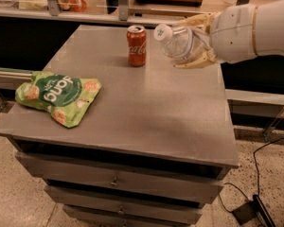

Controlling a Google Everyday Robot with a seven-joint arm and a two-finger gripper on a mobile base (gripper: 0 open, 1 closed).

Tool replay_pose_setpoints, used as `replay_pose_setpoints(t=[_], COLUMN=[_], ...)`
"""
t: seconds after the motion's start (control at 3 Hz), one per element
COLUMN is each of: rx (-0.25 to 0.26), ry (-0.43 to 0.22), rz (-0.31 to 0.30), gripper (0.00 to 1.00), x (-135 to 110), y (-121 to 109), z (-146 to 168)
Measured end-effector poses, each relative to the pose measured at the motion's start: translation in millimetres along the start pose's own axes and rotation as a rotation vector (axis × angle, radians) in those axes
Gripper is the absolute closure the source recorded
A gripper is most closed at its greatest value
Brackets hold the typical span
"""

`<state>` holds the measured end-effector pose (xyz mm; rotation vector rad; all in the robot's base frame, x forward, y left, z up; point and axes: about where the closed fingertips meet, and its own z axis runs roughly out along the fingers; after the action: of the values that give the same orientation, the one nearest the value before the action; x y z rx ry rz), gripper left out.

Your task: Knock blue plastic bottle over

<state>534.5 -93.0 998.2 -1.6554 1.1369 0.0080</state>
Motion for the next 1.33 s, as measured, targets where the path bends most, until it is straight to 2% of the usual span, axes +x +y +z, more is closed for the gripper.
replay_pose_setpoints(t=[0.33, 0.67, 1.0, 1.33], rx=[-0.142, -0.314, -0.463, -0.554], ry=[-0.029, -0.018, 0.067, 0.177], rz=[-0.168, -0.297, -0.382, -0.446], gripper=[1.00, 1.00, 1.00, 1.00], x=[1, -1, 15, 36], y=[-2, 23, 64, 97], z=[7, 15, 23, 33])
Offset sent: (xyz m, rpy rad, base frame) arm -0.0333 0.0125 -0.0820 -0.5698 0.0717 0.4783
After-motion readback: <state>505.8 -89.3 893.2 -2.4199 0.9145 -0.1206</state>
